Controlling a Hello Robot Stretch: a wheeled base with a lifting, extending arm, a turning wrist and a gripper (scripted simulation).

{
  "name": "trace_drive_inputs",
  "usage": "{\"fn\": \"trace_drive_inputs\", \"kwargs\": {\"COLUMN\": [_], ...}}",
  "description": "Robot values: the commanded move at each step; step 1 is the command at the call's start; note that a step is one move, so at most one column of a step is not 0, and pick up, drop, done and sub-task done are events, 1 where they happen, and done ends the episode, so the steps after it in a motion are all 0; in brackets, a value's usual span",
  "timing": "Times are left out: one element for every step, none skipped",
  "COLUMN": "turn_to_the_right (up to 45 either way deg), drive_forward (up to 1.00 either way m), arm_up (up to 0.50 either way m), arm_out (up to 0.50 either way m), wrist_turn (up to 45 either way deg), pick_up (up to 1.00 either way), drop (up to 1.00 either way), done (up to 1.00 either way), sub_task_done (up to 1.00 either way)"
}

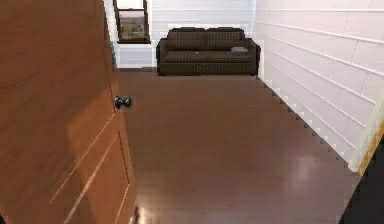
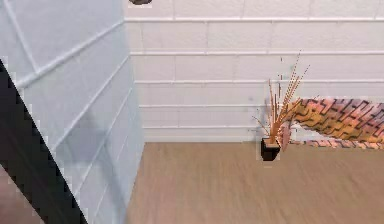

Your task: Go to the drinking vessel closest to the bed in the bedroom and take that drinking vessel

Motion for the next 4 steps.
{"fn": "trace_drive_inputs", "kwargs": {"turn_to_the_right": [0.0, 39.0, 3.0, 0.0], "drive_forward": [0.50, 0.00, 0.00, 0.30], "arm_up": [0.00, 0.00, 0.00, 0.00], "arm_out": [0.00, 0.00, 0.00, 0.00], "wrist_turn": [0.0, 0.0, 0.0, 0.0], "pick_up": [0.00, 0.00, 0.00, 0.00], "drop": [0.00, 0.00, 0.00, 0.00], "done": [0.00, 0.00, 0.00, 0.00], "sub_task_done": [0.00, 0.00, 0.00, 0.00]}}
